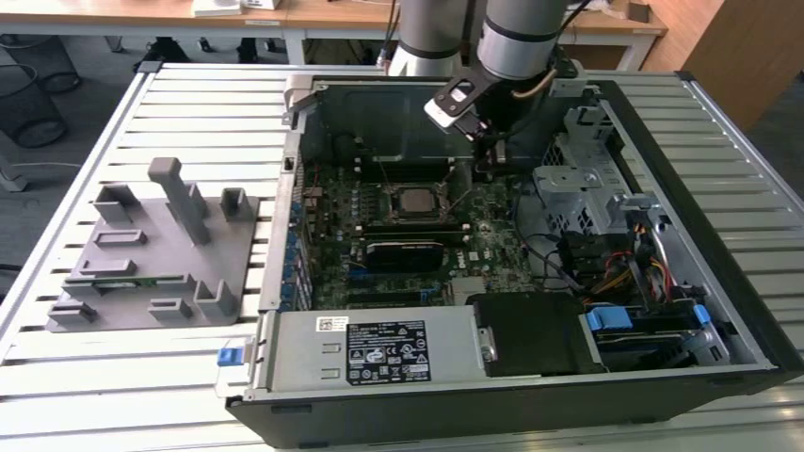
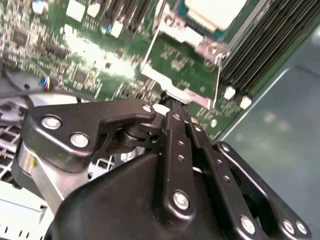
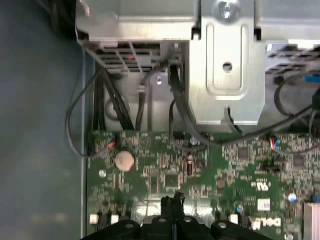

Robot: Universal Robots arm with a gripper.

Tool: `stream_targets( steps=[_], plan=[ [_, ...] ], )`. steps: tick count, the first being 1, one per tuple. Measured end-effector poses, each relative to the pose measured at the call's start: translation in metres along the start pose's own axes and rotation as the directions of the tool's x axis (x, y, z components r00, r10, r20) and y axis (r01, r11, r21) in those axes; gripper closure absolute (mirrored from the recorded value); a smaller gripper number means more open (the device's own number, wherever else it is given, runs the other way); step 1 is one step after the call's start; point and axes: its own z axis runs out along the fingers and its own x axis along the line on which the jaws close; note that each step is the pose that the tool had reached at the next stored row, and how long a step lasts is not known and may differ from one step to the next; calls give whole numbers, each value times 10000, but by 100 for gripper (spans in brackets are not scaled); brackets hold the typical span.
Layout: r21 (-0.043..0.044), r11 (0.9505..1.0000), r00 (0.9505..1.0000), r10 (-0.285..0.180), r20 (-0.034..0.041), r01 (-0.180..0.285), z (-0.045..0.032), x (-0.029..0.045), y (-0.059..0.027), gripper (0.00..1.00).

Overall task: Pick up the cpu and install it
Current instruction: 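Close the cpu cover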

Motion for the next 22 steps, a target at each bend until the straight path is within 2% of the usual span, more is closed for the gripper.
stream_targets(
  steps=[11,17,22],
  plan=[
    [-1,10000,10000,0,3,0,31,4,-422,89],
    [1,10000,10000,-1,12,1,81,8,-567,89],
    [-1,10000,10000,-2,19,2,166,5,-676,89]
  ],
)
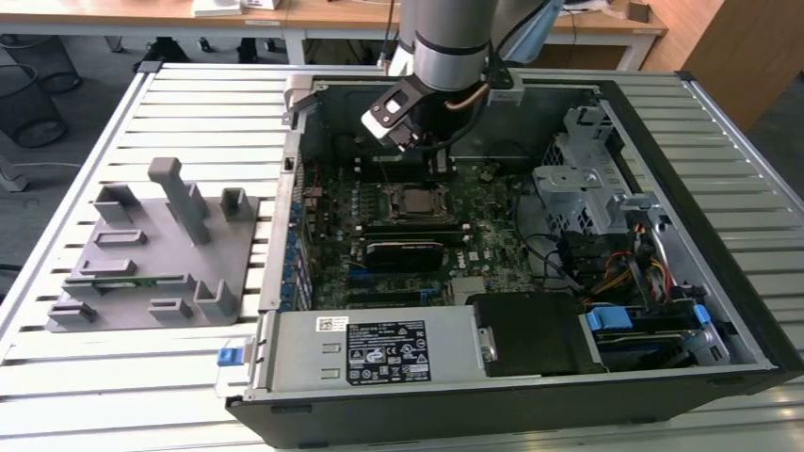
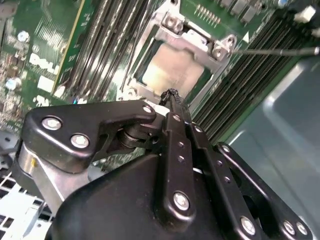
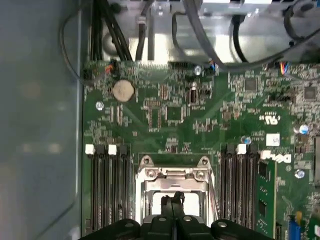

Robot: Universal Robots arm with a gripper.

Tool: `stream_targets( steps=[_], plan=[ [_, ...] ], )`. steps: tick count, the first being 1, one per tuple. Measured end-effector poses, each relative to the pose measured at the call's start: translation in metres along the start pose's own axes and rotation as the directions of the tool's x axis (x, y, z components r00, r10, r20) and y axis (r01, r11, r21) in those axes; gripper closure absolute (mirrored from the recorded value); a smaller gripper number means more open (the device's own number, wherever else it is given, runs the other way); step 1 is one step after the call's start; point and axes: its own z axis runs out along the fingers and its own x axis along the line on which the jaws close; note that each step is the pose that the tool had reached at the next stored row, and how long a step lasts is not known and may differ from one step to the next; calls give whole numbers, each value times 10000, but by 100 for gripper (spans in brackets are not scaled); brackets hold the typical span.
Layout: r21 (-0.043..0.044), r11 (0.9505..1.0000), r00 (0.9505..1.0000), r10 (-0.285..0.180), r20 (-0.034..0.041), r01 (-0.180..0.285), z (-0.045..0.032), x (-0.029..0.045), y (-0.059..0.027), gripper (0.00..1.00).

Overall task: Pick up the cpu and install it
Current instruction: 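Close the cpu cover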

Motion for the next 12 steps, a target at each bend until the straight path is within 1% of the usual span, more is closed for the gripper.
stream_targets(
  steps=[4,6,10,12],
  plan=[
    [1,10000,10000,2,1,-2,40,-1,-151,89],
    [0,10000,10000,1,0,-1,58,-2,-211,89],
    [1,10000,10000,2,0,-2,83,-3,-302,89],
    [1,10000,10000,-2,0,2,103,-3,-327,89]
  ],
)
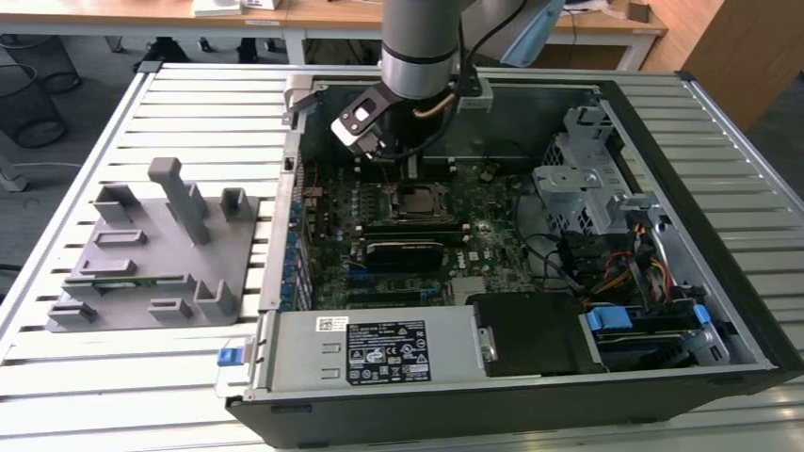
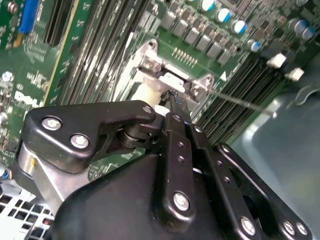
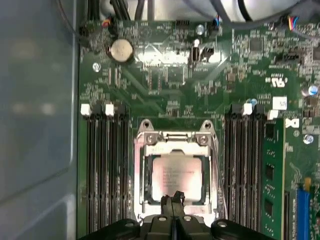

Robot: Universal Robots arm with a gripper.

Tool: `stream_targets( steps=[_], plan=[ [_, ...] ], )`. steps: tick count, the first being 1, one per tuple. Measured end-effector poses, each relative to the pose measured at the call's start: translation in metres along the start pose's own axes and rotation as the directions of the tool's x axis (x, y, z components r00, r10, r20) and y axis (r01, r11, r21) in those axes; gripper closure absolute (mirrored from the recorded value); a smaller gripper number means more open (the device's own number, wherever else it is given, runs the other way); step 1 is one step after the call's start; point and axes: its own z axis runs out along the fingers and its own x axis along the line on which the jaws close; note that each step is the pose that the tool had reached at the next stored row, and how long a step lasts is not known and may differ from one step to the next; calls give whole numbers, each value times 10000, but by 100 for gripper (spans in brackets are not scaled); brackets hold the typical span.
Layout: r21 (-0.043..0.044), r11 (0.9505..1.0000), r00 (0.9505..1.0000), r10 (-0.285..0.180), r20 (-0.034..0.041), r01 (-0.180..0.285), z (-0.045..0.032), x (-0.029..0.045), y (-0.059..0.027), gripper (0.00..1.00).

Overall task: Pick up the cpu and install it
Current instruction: 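Close the cpu cover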

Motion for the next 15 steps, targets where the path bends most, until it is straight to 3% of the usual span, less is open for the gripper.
stream_targets(
  steps=[10,15],
  plan=[
    [0,10000,10000,-13,0,13,140,-3,-54,89],
    [2,10000,10000,-14,3,14,151,-3,-66,89]
  ],
)
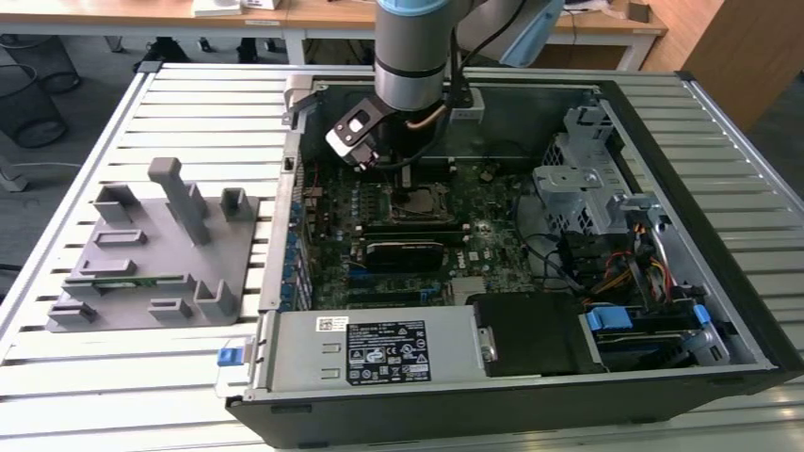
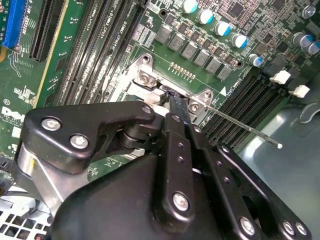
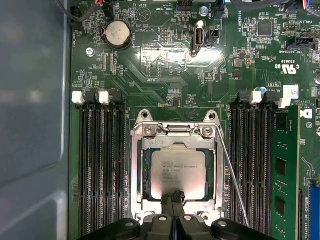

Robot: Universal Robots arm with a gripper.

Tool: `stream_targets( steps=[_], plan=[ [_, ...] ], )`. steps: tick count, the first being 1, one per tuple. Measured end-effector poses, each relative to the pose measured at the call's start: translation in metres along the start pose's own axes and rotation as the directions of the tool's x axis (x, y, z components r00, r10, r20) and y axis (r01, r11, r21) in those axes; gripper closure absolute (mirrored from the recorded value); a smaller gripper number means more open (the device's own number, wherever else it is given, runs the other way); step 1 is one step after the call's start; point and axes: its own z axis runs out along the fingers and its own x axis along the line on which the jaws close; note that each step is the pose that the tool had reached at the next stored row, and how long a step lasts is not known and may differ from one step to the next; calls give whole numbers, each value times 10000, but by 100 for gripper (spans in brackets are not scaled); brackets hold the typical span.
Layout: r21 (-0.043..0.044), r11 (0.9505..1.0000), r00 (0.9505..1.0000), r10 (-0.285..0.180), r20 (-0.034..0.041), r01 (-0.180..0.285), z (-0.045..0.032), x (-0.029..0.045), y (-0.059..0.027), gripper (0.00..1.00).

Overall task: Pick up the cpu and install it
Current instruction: 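Close the cpu cover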

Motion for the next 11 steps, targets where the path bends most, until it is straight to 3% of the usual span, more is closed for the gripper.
stream_targets(
  steps=[11],
  plan=[
    [-2,10000,10000,1,-2,-1,-78,1,-3,89]
  ],
)
